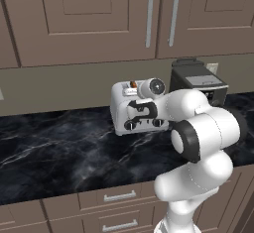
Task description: Start the toaster. Once the lever pops up, take the bread to the plate on the dining counter.
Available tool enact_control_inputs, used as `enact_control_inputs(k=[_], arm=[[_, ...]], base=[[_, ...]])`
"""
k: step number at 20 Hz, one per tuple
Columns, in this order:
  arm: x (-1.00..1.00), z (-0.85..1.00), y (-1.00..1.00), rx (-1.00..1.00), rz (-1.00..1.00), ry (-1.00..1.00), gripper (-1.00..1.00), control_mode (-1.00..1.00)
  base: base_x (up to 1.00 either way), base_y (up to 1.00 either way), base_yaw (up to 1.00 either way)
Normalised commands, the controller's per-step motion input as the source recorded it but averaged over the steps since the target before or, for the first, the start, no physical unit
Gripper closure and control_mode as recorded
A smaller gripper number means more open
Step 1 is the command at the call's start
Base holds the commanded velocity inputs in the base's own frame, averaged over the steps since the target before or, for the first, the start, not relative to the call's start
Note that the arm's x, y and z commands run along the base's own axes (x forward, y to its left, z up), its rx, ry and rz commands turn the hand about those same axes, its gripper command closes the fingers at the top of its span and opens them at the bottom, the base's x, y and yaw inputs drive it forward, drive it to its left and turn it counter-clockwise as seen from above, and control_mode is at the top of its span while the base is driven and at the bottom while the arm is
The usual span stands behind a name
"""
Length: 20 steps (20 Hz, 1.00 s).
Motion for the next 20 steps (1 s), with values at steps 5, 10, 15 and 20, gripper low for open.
enact_control_inputs(k=[5,10,15,20], arm=[[0.0,0.0,0.0,0.0,0.0,0.0,-1.0,-1.0],[0.0,0.0,0.0,0.0,0.0,0.0,-1.0,-1.0],[0.0,0.0,0.0,0.0,0.0,0.0,-1.0,-1.0],[0.0,0.0,0.0,0.0,0.0,0.0,-1.0,-1.0]], base=[[0.0,0.0,0.0],[0.0,0.0,0.0],[0.0,0.0,0.0],[0.0,0.0,0.0]])
